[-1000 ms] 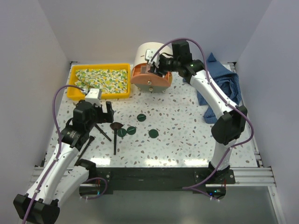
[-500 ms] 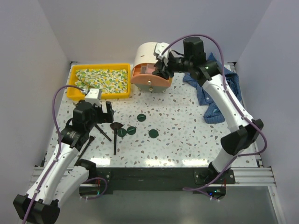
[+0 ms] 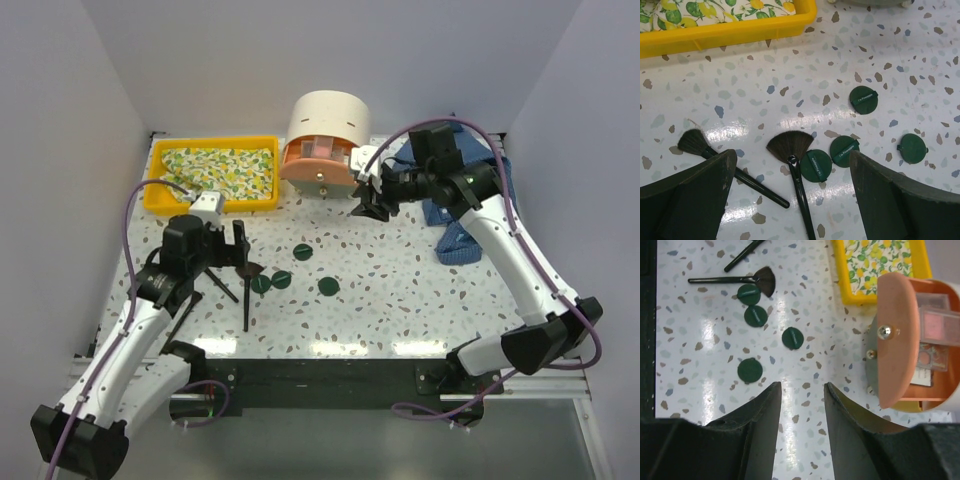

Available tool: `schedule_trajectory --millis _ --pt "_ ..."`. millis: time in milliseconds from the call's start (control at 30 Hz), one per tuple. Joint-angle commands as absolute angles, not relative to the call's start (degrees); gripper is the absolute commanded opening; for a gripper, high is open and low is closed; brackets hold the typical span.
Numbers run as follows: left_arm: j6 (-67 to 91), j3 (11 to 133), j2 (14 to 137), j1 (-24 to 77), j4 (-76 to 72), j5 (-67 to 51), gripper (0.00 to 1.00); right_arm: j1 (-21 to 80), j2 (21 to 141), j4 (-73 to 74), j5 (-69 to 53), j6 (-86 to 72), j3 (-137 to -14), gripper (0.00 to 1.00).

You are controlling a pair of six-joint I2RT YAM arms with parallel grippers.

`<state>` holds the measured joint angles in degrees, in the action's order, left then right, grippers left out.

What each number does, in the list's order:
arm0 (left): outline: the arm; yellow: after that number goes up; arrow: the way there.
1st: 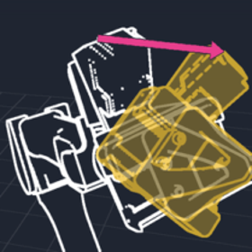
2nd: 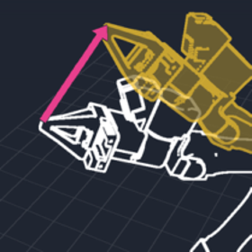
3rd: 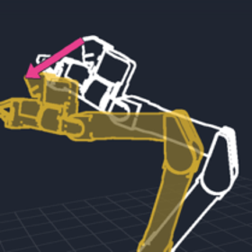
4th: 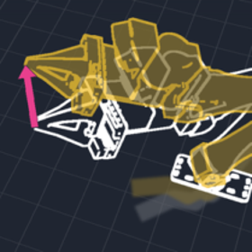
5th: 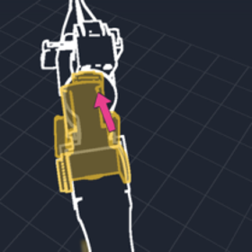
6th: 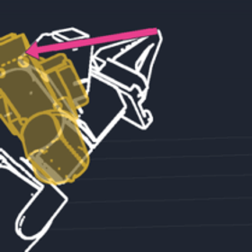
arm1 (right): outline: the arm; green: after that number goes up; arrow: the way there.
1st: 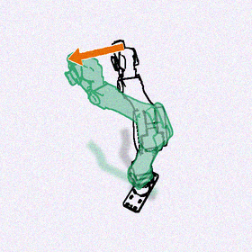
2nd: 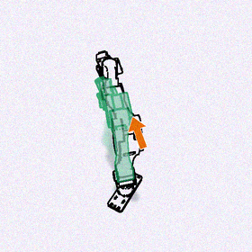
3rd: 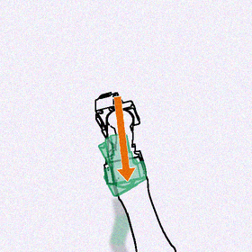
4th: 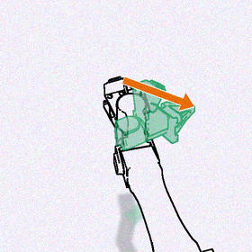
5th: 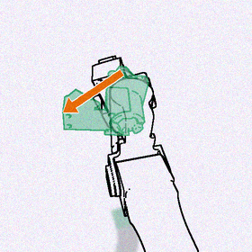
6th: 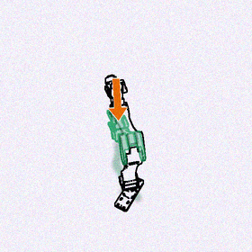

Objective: Organize the makeup
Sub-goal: Place the makeup in the drawer, then close the drawer in the storage box.

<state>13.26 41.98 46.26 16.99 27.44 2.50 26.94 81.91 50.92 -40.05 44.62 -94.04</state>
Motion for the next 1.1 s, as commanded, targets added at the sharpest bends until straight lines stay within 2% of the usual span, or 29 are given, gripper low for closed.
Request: schedule_trajectory --millis 0,567,1067 --pt "14.8 44.6 44.1 16.9 26.1 0.3 1.00 26.6 77.4 57.0 -42.8 49.5 -91.0 0.44" --pt "13.5 45.0 45.8 16.8 25.5 0.5 1.00 26.7 75.9 54.3 -44.7 50.0 -83.4 0.48" --pt "13.4 44.6 46.2 16.8 24.7 0.3 1.00 27.1 78.7 51.7 -45.4 49.0 -83.6 0.48"
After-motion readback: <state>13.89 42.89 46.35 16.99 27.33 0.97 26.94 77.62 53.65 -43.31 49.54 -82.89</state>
